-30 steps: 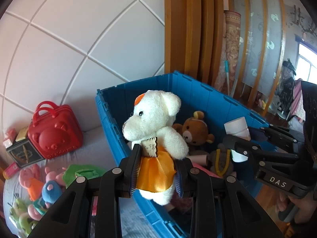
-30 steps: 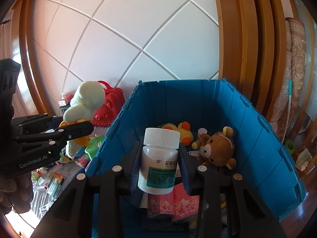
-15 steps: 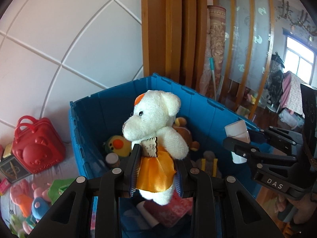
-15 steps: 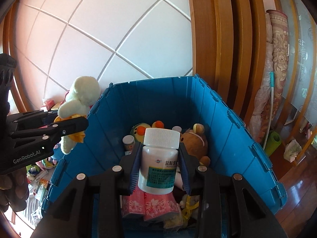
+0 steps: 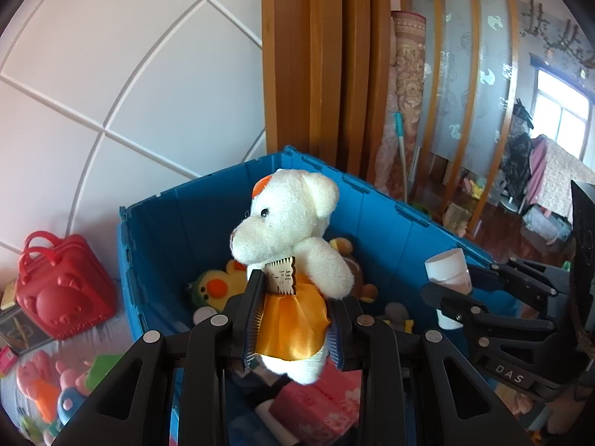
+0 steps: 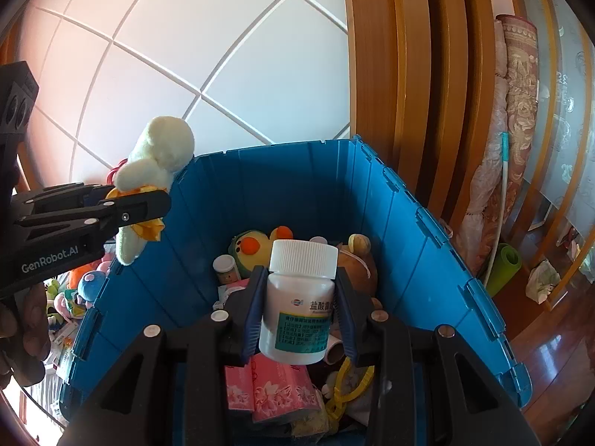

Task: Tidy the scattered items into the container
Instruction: 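Lower the teddy bear and pill bottle into the bin, then open both tools to release the teddy bear and pill bottle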

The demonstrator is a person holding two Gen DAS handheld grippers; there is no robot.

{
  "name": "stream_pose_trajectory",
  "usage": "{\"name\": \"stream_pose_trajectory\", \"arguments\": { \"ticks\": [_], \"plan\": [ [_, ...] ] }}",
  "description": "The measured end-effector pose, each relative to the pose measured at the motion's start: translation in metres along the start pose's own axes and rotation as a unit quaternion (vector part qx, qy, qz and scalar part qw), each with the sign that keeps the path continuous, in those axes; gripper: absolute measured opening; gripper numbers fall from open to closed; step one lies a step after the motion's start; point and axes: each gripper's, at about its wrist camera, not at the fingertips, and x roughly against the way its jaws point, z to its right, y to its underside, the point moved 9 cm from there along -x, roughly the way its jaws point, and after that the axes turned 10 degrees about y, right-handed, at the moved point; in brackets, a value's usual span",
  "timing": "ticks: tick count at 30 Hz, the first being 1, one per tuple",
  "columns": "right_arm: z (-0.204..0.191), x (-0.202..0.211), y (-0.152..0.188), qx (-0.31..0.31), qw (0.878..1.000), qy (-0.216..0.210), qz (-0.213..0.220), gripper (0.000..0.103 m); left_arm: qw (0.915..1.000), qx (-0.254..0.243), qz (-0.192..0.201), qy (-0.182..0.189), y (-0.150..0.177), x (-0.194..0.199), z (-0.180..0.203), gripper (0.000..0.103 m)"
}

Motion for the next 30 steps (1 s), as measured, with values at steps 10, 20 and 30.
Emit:
{"name": "stream_pose_trajectory", "arguments": {
  "ticks": [10, 20, 30],
  "plan": [
    [0.004, -0.016, -0.013, 0.002, 1.000, 0.002, 0.000, 0.035, 1.0000, 0.007, -0.004, -0.002, -0.006, -0.018, -0.019, 0.029],
    [0.008, -0.030, -0.023, 0.005, 1.000, 0.003, -0.002, 0.035, 0.9999, 0.011, -0.002, -0.001, -0.014, -0.034, -0.027, 0.029],
    [0.007, -0.044, -0.029, 0.007, 1.000, 0.007, -0.006, 0.035, 0.9998, 0.017, -0.003, 0.003, -0.018, -0.048, -0.033, 0.029]
  ]
}}
